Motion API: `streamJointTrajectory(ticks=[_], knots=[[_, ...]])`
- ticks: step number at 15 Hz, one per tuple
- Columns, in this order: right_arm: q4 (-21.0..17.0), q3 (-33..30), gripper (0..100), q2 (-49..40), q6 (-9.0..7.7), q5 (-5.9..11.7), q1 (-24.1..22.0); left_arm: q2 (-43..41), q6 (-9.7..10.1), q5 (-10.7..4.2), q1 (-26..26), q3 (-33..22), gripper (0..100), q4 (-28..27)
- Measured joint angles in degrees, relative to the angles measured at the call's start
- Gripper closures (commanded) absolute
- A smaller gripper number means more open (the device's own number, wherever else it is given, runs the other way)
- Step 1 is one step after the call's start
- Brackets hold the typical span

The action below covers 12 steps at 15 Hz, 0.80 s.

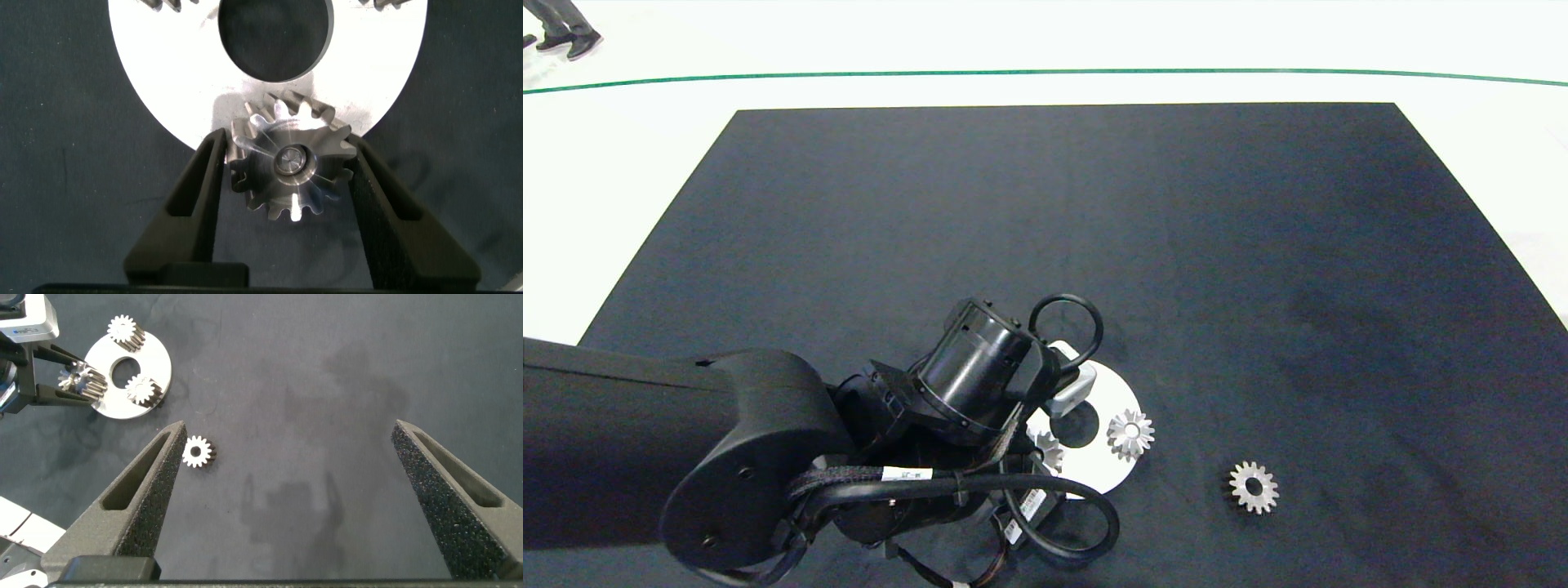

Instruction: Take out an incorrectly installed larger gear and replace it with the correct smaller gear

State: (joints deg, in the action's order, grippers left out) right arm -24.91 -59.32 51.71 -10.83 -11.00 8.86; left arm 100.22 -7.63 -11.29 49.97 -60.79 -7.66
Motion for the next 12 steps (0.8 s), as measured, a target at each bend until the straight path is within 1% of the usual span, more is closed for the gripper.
streamJointTrajectory(ticks=[5,8,12], knots=[[0.05,0.32,0,0.00,0.00,0.00,0.00,0.13,-0.16,0.07,0.68,0.40,61,0.09],[0.07,0.41,0,-0.01,0.00,0.00,0.00,0.16,-0.13,0.07,0.83,0.52,68,0.06],[0.07,0.43,0,-0.01,0.00,0.00,0.00,0.16,-0.16,0.05,0.83,0.88,76,0.13]])
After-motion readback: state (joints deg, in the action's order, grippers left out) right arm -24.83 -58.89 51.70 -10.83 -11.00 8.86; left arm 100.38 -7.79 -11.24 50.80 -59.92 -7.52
